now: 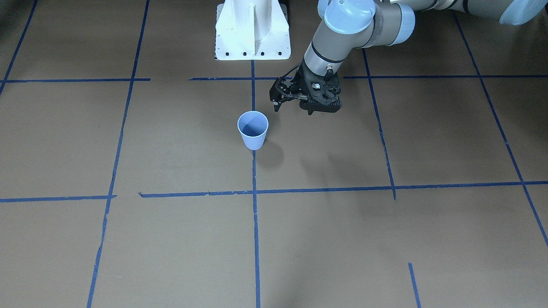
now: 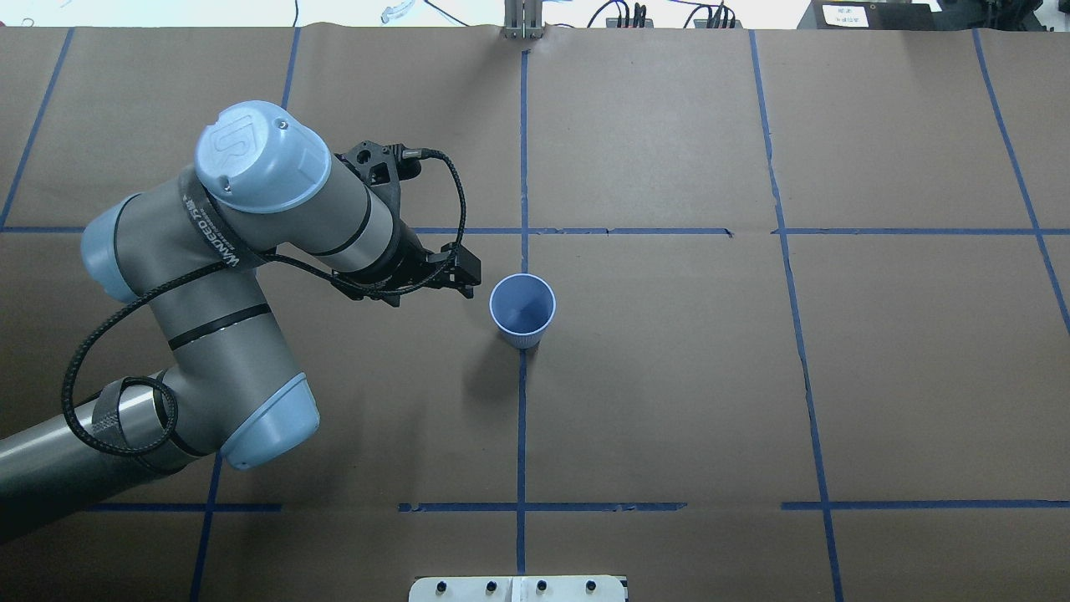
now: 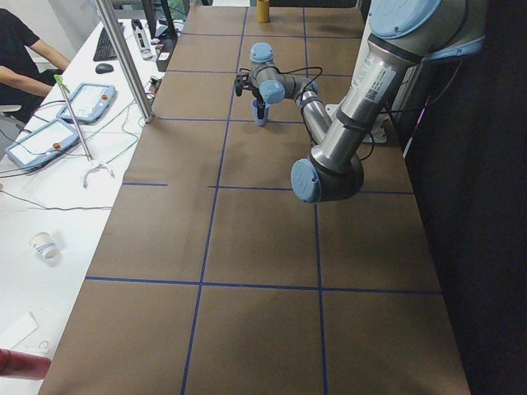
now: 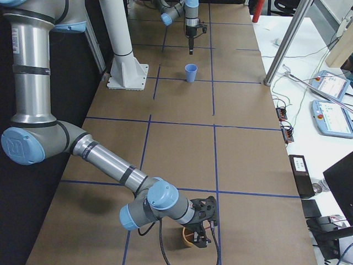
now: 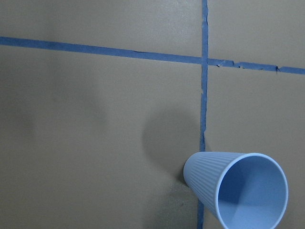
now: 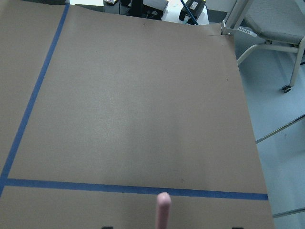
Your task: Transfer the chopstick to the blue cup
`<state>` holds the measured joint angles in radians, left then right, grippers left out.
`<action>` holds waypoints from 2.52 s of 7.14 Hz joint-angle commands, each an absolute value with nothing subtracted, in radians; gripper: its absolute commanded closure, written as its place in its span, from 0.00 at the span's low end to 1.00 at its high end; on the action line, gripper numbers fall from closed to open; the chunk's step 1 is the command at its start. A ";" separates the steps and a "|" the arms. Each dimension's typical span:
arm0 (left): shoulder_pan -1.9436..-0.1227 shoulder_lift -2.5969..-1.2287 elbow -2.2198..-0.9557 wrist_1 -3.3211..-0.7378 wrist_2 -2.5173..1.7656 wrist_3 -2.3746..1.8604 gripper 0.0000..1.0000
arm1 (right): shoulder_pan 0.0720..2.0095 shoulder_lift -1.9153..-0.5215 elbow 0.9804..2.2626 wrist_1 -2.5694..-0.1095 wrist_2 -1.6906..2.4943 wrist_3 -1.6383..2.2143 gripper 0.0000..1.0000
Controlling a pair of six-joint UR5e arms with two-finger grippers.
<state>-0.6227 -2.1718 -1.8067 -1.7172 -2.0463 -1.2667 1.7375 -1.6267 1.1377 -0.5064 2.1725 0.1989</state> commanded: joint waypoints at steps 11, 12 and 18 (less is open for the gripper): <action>-0.623 -2.171 -1.815 -1.718 -2.043 -1.267 0.00 | 1.736 -1.646 1.190 -0.435 2.204 0.193 1.00; -0.623 -2.171 -1.815 -1.718 -2.043 -1.267 0.00 | 1.818 -1.654 1.215 -0.425 2.283 0.184 1.00; -0.623 -2.152 -1.821 -1.721 -2.048 -1.264 0.00 | 2.011 -1.661 1.499 -0.617 2.428 0.229 1.00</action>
<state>-0.6228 -2.1532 -1.8163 -1.7210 -2.0473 -1.2636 2.0182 -1.6455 1.4010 -0.5203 2.3779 0.1475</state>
